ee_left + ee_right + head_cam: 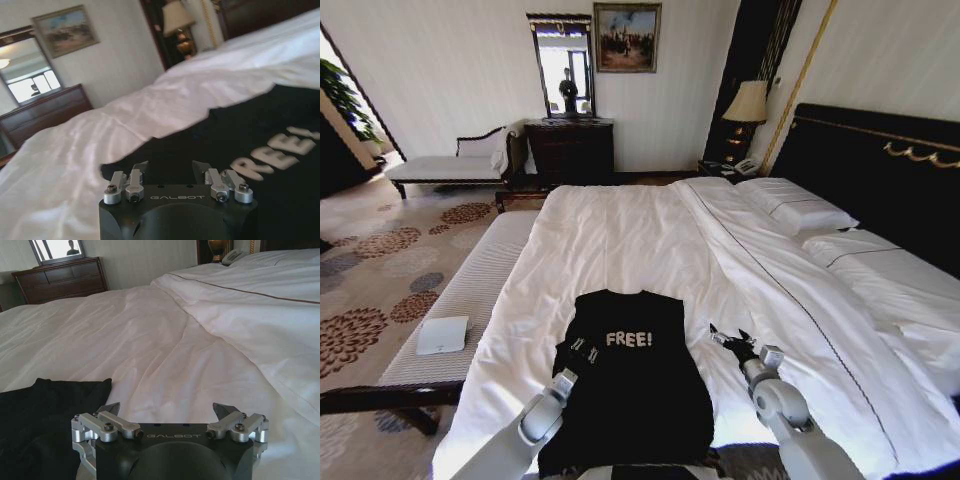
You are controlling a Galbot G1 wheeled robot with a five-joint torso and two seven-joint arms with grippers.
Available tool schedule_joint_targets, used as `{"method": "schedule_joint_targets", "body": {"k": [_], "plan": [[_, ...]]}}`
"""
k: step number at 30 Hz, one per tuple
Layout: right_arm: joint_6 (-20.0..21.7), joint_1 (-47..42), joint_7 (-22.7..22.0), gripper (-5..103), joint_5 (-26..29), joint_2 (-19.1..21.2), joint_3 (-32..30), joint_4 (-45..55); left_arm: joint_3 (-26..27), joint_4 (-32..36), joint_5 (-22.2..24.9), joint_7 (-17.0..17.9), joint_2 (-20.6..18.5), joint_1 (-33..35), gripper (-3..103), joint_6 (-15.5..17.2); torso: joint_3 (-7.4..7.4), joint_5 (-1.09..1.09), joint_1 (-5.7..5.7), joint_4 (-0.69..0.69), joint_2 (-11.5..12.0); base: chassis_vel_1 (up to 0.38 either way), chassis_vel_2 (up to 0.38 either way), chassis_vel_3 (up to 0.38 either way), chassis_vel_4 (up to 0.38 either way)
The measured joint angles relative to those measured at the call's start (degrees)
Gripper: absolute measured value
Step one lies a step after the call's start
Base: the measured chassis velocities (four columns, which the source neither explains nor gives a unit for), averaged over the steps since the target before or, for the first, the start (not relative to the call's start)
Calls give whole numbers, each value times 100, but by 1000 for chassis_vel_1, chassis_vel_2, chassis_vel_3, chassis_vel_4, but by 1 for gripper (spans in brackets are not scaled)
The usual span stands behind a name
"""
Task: Fold the clothes on the bed.
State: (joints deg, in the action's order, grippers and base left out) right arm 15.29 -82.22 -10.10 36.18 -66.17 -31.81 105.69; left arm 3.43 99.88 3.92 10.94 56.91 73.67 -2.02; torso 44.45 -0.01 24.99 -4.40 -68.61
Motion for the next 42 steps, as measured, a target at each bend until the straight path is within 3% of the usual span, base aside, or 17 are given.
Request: {"method": "schedule_joint_targets", "body": {"k": [2, 3, 4, 6, 8, 9, 13, 19, 34, 37, 41, 42], "plan": [[-5, -15, 13, 100, -22, -35, 1, -19, 241, 156, 475, 115, -20, -3, 62, 35, 0, 2, 0, 0, 0, 0, 0, 0, 0], [-10, -24, 20, 100, -33, -42, 1, -28, 337, 181, 782, 186, -21, -58, 62, 112, 0, 2, 0, 0, 0, 0, 0, 0, 0], [-10, -24, 20, 100, -33, -42, 1, -28, 337, 181, 782, 186, -21, -58, 62, 112, 0, 2, 0, 0, 0, 0, 0, 0, 0], [-16, -34, 28, 100, -40, -44, 0, -36, 494, 129, 1420, 372, -3, -255, 73, 357, -1, 0, 0, -1, 0, 0, 0, 0, 0], [-19, -43, 30, 100, -43, -45, -6, -37, 585, -109, 2108, 561, 75, -591, 84, 641, 0, -1, 0, 0, 0, 0, 0, 0, 0], [-19, -43, 30, 100, -43, -45, -6, -37, 585, -109, 2108, 561, 75, -591, 84, 641, 0, -1, 0, 0, 0, 0, 0, 0, 0], [-18, -69, 28, 100, -41, -38, -29, -2, 498, -681, 2931, 761, 261, -1307, 97, 978, 0, -2, 0, -2, 0, 0, 0, 0, 0], [-18, -90, 22, 100, -18, -8, -82, 34, 286, -1166, 3072, 703, 369, -1712, 101, 1027, 0, 0, 0, -2, 0, 0, 0, 0, 0], [-10, -78, 3, 100, 42, 57, -101, 27, 25, -1618, 2926, 432, 559, -1991, 94, 999, 0, 1, 0, -1, 0, 0, 0, 0, 0], [-8, -86, 0, 100, 52, 76, -104, 30, -7, -1751, 2904, 441, 606, -2086, 85, 1037, 0, 1, 0, -2, 0, 0, 0, 0, 0], [-5, -101, -7, 100, 87, 117, -135, 50, -41, -2036, 2868, 451, 688, -2273, 63, 1095, 0, 1, 0, -1, 0, 0, 0, 0, 0], [-3, -102, -9, 100, 102, 126, -142, 54, -58, -2123, 2838, 445, 713, -2325, 63, 1097, 0, 1, 0, -2, 0, 0, 0, 0, 0]]}}
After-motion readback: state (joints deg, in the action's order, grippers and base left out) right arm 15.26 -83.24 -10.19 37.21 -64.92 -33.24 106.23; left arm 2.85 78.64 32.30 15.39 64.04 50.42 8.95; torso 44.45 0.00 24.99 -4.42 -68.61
